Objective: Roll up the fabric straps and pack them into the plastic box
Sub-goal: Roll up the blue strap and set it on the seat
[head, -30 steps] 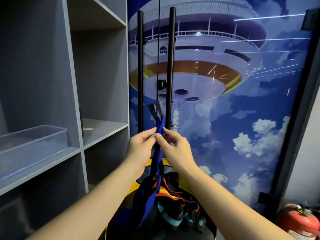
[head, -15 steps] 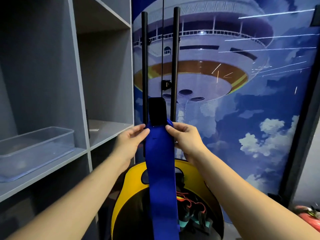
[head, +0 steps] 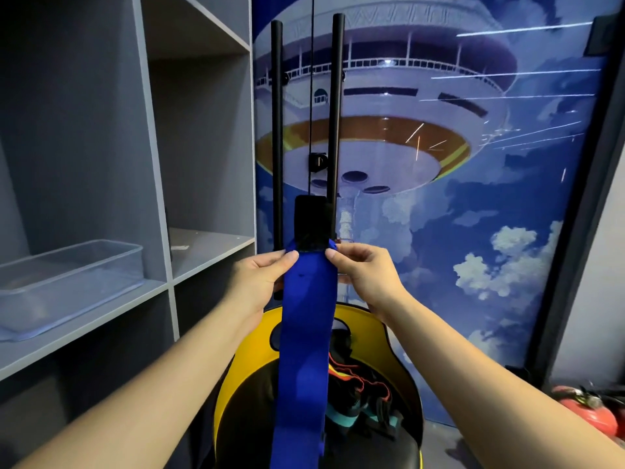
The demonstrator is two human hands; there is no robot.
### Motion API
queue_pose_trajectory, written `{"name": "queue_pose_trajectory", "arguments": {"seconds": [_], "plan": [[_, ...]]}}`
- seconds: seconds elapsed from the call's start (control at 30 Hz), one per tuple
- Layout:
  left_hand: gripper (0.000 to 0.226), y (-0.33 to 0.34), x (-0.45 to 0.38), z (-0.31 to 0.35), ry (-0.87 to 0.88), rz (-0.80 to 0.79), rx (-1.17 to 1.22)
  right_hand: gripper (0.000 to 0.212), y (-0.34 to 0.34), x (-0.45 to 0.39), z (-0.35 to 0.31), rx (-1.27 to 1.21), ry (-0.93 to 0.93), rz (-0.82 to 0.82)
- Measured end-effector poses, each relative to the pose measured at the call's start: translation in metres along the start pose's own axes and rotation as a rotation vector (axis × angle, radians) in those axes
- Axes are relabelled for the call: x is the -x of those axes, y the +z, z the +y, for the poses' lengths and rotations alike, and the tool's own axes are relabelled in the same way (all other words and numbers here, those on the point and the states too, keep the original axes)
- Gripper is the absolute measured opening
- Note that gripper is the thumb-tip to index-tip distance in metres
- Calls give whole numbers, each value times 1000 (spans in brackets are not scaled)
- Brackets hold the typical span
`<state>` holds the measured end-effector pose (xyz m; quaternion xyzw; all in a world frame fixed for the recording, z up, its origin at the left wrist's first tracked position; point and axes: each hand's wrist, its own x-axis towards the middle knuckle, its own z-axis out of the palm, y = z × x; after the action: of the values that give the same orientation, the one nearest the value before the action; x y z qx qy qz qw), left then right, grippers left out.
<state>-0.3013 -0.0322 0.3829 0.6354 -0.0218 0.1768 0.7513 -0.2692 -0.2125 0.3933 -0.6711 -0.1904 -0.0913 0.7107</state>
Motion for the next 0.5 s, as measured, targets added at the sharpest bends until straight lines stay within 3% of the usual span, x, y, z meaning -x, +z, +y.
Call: {"name": "queue_pose_trajectory", "arguments": {"seconds": [0.2, 0.5], "plan": [[24, -11, 23, 8, 40, -66, -133, 17, -4, 27, -5, 68, -61, -10], [23, -18, 46, -20, -41, -110, -151, 19, -8, 59, 22, 32, 8, 0]]}}
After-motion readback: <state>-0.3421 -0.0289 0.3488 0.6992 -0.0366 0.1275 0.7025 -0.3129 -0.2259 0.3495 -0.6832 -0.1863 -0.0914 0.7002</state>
